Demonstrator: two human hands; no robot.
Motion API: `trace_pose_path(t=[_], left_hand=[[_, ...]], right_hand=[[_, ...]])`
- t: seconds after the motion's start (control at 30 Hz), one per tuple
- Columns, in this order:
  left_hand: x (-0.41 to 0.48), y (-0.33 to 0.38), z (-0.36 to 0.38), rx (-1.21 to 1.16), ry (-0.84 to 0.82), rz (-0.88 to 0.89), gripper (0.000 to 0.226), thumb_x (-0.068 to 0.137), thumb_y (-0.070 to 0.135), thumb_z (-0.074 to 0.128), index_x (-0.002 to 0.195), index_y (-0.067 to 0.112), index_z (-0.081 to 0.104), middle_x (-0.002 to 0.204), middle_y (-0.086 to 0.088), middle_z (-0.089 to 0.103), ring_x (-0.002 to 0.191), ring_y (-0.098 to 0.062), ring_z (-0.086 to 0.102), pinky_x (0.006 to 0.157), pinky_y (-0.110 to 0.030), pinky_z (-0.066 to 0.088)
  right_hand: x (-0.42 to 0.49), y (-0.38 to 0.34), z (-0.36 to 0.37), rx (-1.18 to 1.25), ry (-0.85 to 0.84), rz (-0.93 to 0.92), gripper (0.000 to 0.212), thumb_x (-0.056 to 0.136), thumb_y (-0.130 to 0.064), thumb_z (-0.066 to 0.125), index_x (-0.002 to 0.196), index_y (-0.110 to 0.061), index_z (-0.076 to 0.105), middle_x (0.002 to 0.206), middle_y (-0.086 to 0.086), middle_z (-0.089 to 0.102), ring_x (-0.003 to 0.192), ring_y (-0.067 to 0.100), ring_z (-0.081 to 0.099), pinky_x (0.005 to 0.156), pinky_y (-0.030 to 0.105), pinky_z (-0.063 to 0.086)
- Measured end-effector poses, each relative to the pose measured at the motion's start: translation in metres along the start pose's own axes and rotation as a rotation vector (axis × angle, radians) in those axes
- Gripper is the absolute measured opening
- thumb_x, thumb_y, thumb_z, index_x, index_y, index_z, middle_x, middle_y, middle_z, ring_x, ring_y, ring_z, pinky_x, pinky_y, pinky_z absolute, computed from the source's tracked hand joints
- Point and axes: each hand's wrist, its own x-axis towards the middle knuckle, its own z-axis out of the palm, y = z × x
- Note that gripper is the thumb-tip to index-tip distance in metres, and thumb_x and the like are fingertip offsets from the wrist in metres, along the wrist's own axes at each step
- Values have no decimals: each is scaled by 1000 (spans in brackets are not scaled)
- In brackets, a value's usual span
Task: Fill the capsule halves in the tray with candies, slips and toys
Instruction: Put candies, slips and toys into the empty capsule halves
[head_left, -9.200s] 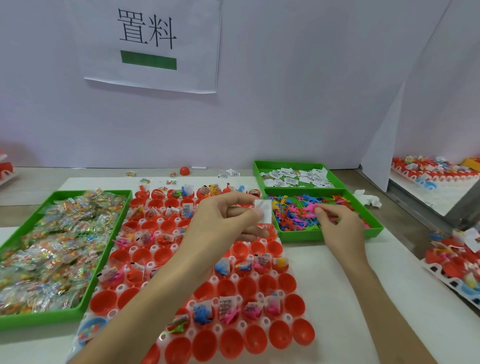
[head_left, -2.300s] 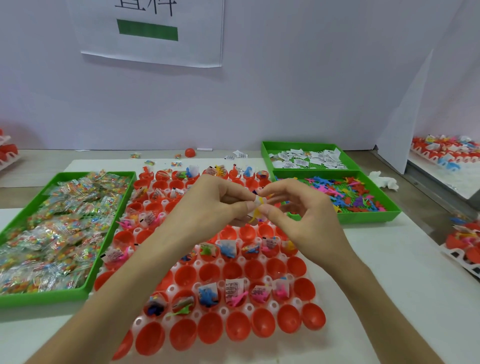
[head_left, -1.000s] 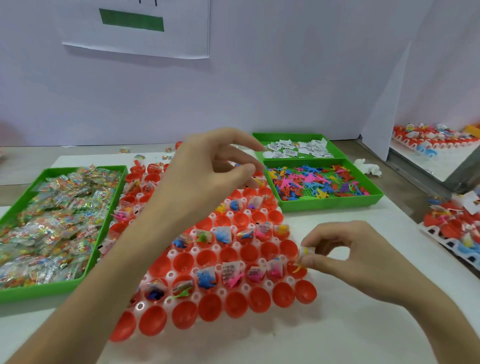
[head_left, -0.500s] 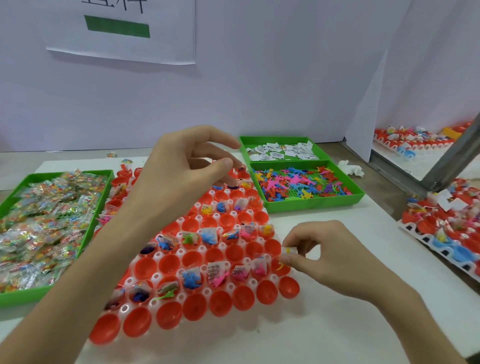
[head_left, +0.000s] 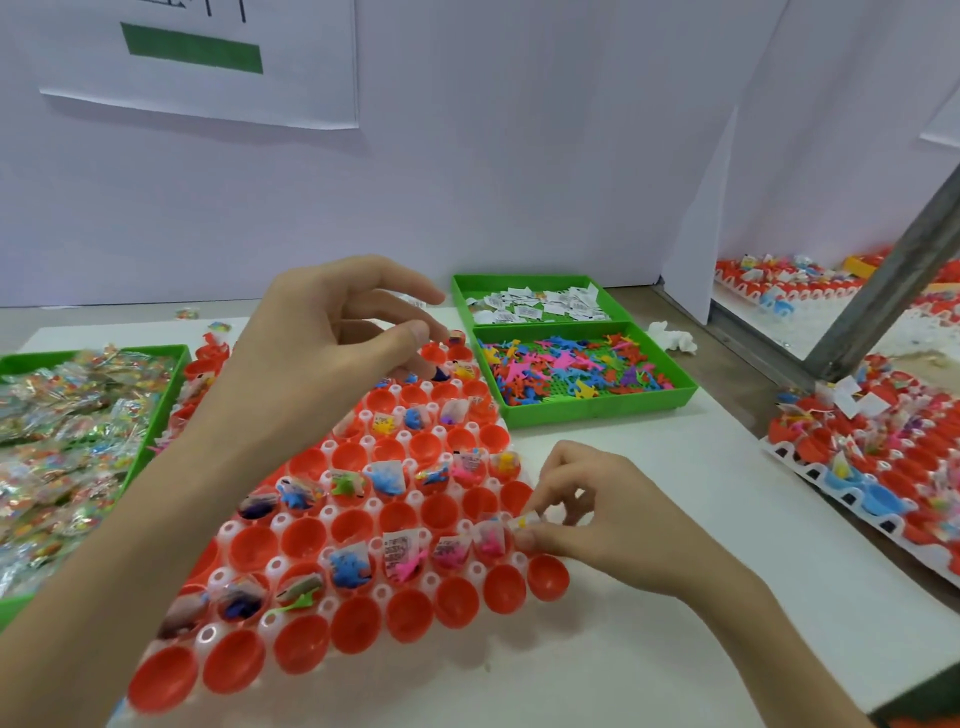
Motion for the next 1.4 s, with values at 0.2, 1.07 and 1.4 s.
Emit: trace_pose_path(t=[0.2, 1.07, 1.4], left_hand=[[1, 1, -3, 7, 9, 7, 19, 93, 5, 66, 103, 21, 71, 88, 10, 78, 71, -9, 75, 69, -17, 59], [2, -4, -1, 77, 6, -3, 15, 93, 7, 67, 98, 20, 73, 88, 10, 78, 72, -10, 75, 76, -23, 60], [2, -2, -2, 75, 8, -1, 14, 92, 6, 67, 96, 18, 73, 87, 9, 78, 72, -10, 75, 78, -27, 61]], right_hand=[[-4, 0, 1, -1, 32, -5, 9, 74, -23, 88, 75, -23, 79, 72, -7, 70, 67, 14, 64, 66, 31, 54], [6, 4, -7, -14, -72, -34, 21, 66, -29, 91, 62, -36, 72, 78, -17, 62, 69, 7, 50, 62, 18, 40], [4, 14, 0, 173, -29, -70, 24, 61, -49, 82, 76, -30, 77, 77, -4, 67, 66, 9, 58, 67, 38, 52]])
